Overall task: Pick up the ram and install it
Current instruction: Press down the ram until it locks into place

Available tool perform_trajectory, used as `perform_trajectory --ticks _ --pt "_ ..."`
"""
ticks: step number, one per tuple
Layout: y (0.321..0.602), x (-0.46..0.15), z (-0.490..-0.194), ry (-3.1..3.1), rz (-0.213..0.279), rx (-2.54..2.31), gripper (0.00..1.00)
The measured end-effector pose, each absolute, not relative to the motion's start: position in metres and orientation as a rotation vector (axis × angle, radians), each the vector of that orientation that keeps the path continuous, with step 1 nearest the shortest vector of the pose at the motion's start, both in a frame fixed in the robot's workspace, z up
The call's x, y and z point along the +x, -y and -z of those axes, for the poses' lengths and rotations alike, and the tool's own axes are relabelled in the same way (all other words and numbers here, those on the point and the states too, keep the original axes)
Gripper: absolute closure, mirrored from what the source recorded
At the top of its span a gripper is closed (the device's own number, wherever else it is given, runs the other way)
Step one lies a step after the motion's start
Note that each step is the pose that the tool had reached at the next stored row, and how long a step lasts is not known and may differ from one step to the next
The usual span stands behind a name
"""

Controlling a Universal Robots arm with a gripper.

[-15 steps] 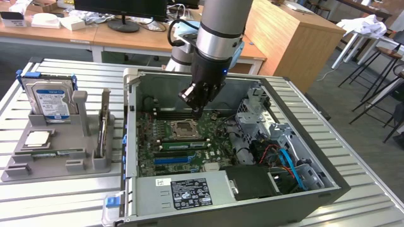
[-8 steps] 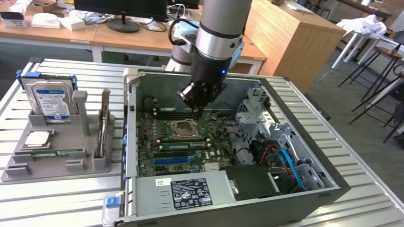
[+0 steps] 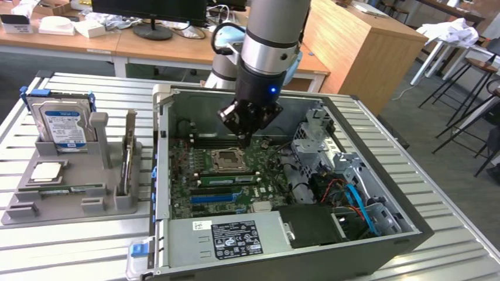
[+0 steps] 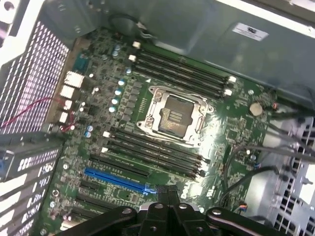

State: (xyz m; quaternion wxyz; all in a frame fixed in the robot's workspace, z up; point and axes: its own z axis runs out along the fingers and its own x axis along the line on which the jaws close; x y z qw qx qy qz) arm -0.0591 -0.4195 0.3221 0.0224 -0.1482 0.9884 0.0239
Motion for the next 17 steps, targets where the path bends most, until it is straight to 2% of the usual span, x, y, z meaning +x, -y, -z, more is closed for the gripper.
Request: perform_trajectory --ticks 17 --pt "0.4194 -0.0599 -0.3210 -3.082 -0.069 -0.255 0.90"
